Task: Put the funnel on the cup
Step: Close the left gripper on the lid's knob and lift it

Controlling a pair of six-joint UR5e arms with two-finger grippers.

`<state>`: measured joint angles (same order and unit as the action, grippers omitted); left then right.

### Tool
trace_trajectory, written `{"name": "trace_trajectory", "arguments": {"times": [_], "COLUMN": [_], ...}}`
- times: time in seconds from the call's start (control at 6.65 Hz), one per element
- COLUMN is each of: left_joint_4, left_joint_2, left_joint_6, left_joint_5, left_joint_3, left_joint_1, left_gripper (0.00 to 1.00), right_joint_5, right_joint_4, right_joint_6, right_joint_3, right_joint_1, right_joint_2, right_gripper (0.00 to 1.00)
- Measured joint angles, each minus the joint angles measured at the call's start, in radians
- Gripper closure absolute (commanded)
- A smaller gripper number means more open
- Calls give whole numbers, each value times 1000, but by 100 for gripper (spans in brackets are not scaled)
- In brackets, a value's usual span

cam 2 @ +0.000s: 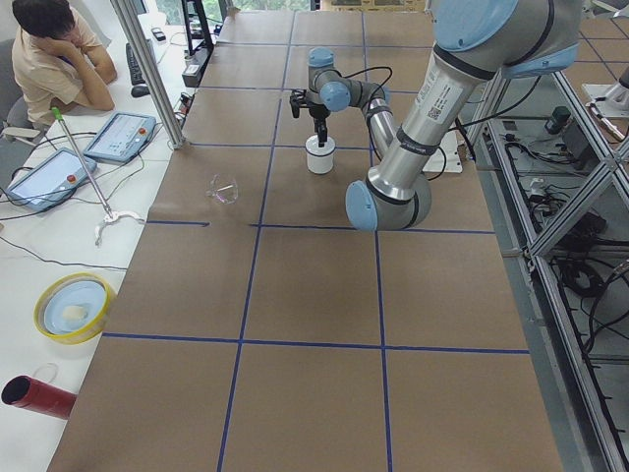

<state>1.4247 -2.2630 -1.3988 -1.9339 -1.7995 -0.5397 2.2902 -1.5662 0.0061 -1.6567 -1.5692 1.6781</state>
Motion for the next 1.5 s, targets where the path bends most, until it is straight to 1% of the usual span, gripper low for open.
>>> {"name": "trace_trajectory", "arguments": {"times": [0.6,0.75,0.9,1.2,1.5], "left_joint_4": [-41,-53,-64,-83,-120], "left_joint_2": [-5,-6,-7,-9,-9], "left_joint_6": [1,1,1,2,10], "left_joint_5": [-3,-4,-4,-2,-1], "left_joint_3": [-16,-19,-24,-46,-95], "left_joint_1": [1,1,1,1,-4], "left_gripper": [71,93,100,100,100], "right_joint_5": [0,0,0,0,0], "right_joint_4": [0,0,0,0,0], "right_joint_6": [0,0,0,0,0], "right_joint_3": [0,0,0,0,0], "right_joint_1": [0,0,0,0,0], "right_joint_2": [0,0,0,0,0], "right_gripper": [0,0,0,0,0]}}
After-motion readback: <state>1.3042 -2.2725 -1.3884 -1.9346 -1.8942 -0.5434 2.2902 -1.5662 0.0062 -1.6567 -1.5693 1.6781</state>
